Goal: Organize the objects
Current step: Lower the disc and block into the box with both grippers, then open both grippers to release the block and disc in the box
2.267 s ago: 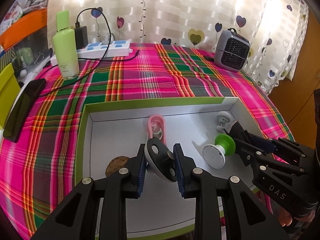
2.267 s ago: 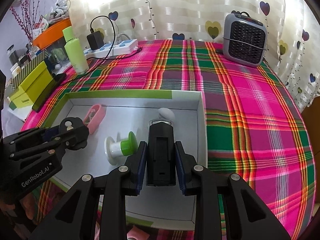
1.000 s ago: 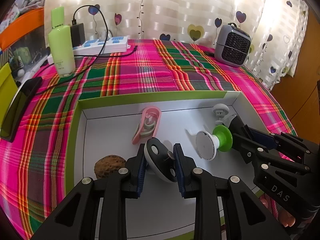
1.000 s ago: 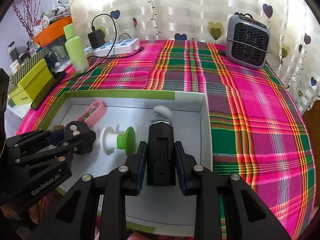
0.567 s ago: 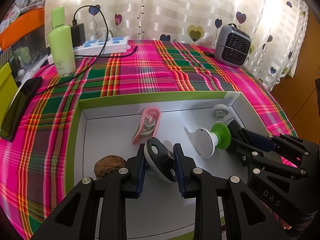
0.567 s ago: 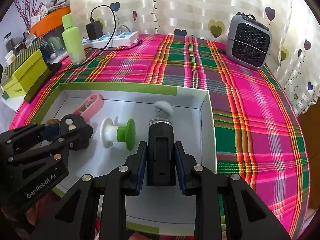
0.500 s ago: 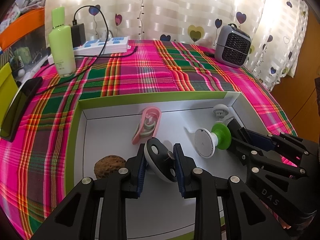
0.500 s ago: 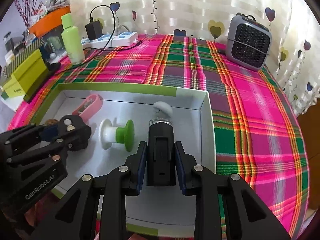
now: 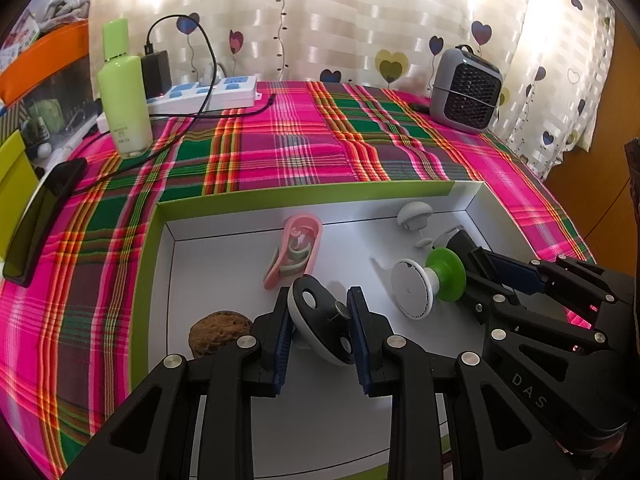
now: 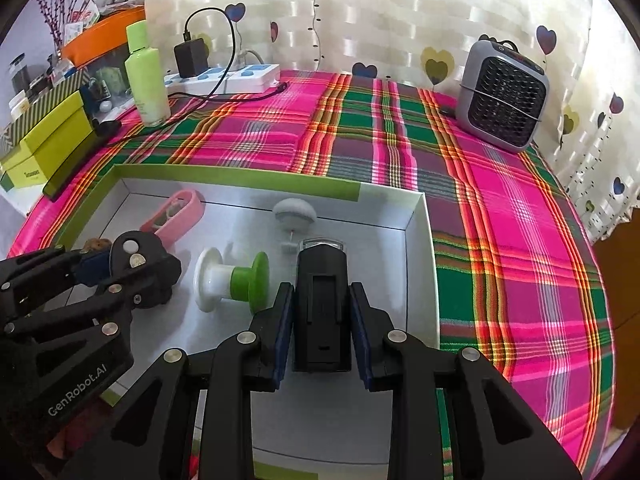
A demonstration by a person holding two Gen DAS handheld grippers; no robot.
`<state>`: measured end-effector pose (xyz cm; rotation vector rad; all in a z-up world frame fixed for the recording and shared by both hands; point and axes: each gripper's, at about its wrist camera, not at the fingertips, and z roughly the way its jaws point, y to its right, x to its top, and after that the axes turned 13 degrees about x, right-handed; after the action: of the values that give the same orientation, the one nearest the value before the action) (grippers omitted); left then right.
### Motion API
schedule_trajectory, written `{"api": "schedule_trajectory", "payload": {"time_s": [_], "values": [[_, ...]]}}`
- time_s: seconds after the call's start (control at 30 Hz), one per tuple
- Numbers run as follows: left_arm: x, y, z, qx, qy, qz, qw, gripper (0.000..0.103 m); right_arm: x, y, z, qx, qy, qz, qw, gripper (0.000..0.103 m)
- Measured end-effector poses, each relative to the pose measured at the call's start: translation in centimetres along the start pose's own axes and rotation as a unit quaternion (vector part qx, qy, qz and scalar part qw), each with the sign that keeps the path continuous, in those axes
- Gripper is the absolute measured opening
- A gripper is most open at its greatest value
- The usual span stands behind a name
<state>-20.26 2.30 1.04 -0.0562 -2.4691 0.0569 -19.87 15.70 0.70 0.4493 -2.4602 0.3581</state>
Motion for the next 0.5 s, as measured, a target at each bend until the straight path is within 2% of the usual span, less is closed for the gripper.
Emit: {"api": "schedule_trajectory", "payload": {"time_s": [0.5], "values": [[0.06,-0.03,0.02,0.001,0.001,0.001,1.0,0.025,-0.04,-0.1,0.08,0.001,0.003,-0.006,1.0,0.028]]}}
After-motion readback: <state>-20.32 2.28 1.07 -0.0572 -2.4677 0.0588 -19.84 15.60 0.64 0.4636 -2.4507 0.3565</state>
